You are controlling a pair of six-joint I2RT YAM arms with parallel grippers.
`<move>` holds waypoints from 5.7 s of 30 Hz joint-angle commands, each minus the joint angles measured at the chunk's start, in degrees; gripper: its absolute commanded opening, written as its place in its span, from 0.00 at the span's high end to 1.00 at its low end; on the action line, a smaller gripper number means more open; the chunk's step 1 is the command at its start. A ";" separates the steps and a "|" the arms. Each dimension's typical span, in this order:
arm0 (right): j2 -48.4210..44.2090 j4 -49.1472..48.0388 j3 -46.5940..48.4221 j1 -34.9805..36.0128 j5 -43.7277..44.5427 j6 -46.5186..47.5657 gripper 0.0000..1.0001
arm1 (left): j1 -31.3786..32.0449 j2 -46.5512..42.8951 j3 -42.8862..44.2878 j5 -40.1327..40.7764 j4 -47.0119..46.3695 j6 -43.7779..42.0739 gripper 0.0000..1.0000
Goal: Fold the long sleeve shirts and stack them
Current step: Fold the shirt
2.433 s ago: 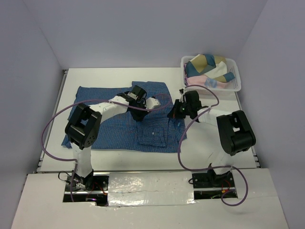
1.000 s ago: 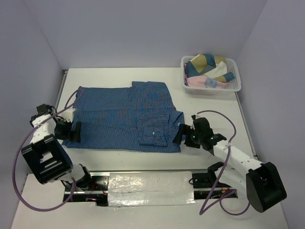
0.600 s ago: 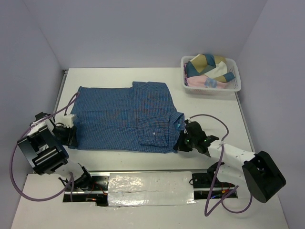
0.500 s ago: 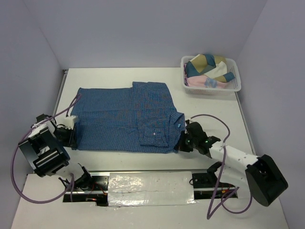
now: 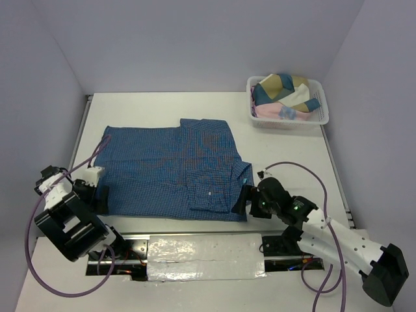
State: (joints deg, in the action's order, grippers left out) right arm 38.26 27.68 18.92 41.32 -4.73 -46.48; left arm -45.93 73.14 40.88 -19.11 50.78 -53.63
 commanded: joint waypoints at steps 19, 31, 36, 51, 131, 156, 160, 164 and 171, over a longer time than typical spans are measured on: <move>78.45 10.36 102.42 -9.06 -0.20 32.32 0.31 | 13.76 34.15 55.08 -1.90 -4.99 27.33 0.10; 108.39 -7.04 125.52 -10.03 7.01 28.91 0.12 | 19.90 52.88 67.22 3.37 -14.31 33.77 0.01; 111.59 -4.93 124.53 -9.42 7.98 26.09 0.13 | 21.67 56.31 66.52 4.53 -15.63 34.81 0.01; 104.22 2.28 113.08 -13.63 1.91 17.47 0.15 | 25.54 59.75 67.66 1.80 -14.93 35.61 0.01; 66.04 -26.82 54.35 -1.33 -8.01 22.30 0.28 | 16.14 15.62 10.71 -17.10 -16.77 -2.27 1.00; 107.11 -0.52 108.00 5.96 7.17 23.01 0.32 | 15.52 18.09 11.85 -18.15 -16.77 -0.69 1.00; 106.67 -0.43 108.35 6.05 8.86 22.66 0.58 | 15.35 17.21 11.59 -17.71 -16.51 -0.95 1.00; 105.71 -1.22 106.94 6.05 10.70 22.75 0.88 | 15.35 16.42 11.41 -17.36 -16.68 -0.95 1.00; 99.57 -3.07 104.84 5.09 17.29 24.59 1.00 | 15.35 17.29 14.04 -18.85 -15.54 -0.16 1.00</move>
State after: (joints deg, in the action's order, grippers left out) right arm 144.77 26.20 125.08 46.87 6.85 -23.07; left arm -30.24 90.91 51.75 -34.52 33.78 -53.76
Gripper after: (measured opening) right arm 0.022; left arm 0.030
